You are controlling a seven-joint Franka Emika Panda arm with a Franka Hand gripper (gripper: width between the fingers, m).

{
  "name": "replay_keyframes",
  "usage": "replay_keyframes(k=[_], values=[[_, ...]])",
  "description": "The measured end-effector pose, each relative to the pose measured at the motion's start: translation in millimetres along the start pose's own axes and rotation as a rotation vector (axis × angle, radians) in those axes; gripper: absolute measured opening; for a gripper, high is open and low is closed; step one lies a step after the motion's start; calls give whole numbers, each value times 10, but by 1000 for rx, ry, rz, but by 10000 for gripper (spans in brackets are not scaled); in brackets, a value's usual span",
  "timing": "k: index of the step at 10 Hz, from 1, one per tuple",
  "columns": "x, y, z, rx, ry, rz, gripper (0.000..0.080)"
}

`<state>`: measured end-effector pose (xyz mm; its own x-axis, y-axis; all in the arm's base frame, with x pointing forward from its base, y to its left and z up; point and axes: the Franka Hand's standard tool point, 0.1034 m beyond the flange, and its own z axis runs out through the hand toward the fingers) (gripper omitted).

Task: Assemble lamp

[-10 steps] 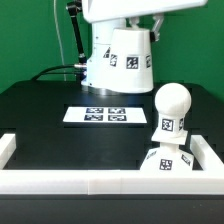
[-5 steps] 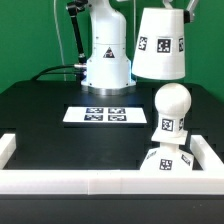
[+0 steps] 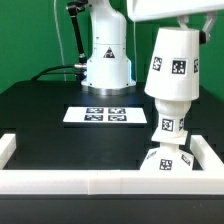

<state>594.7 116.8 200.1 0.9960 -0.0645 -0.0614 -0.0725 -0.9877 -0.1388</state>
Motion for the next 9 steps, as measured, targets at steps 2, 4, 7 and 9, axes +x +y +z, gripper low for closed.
replay_keyframes(k=[2, 4, 7, 9], values=[[-31, 7, 240, -9, -1, -4, 44], [-79, 31, 385, -16, -9, -3, 44], [-113, 74, 509, -22, -15, -3, 44], [-108, 125, 533, -23, -2, -28, 44]])
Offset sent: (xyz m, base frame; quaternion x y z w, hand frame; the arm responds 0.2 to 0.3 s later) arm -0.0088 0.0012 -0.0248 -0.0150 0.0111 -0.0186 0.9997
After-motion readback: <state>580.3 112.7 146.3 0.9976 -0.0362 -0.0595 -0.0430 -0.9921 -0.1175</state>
